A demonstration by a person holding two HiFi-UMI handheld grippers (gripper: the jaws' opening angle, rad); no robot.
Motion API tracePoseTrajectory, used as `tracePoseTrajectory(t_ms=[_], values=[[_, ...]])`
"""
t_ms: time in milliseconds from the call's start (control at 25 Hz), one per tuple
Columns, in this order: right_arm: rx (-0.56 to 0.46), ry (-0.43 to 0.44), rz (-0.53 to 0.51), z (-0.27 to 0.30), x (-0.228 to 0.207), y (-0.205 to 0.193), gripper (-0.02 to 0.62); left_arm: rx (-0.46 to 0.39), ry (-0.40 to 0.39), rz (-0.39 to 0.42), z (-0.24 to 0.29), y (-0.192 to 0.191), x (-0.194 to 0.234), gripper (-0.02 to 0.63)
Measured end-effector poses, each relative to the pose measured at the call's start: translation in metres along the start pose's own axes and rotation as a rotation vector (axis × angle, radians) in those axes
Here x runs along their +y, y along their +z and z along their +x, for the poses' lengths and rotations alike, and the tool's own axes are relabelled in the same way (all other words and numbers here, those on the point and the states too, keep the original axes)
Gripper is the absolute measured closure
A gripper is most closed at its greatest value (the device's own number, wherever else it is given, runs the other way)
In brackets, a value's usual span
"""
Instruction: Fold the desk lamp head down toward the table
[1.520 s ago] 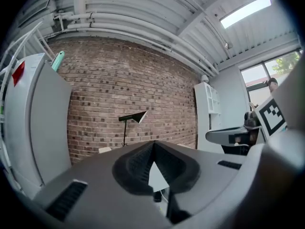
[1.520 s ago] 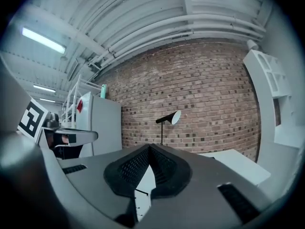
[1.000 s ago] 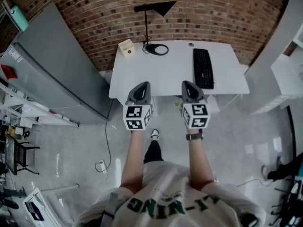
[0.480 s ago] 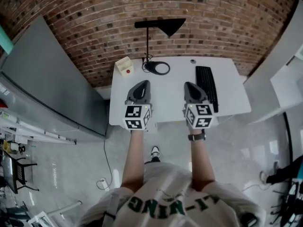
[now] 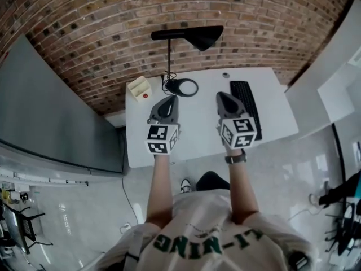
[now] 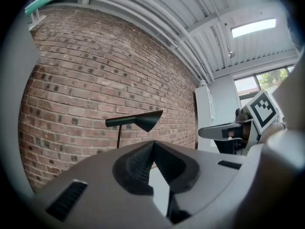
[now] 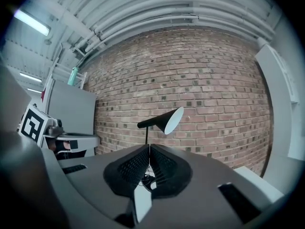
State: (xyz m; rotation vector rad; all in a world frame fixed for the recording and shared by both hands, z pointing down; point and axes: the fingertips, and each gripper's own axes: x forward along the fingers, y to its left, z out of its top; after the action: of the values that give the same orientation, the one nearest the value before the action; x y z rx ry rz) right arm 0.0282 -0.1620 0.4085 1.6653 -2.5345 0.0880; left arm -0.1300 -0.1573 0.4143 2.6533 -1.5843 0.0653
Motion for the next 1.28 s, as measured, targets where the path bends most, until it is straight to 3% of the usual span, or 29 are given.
tracePoseTrajectory(t_ms=[320,760,1280], values=[[-0.008,0.025,0.019,0.037,-0.026,0.004,0.591,0.020,-0.063,0.031,0.048,0.000,0.003,0.607],[-0.014,0.103,0.031,0.096,-0.069,0.025,0.591,0.040,-0.066,0.045,0.122,0.005,0.018,0.607],[-0.048,0.184,0.107,0.142,-0.099,0.053,0.589,0.073,-0.076,0.055,0.166,0.001,0.030,0.607]])
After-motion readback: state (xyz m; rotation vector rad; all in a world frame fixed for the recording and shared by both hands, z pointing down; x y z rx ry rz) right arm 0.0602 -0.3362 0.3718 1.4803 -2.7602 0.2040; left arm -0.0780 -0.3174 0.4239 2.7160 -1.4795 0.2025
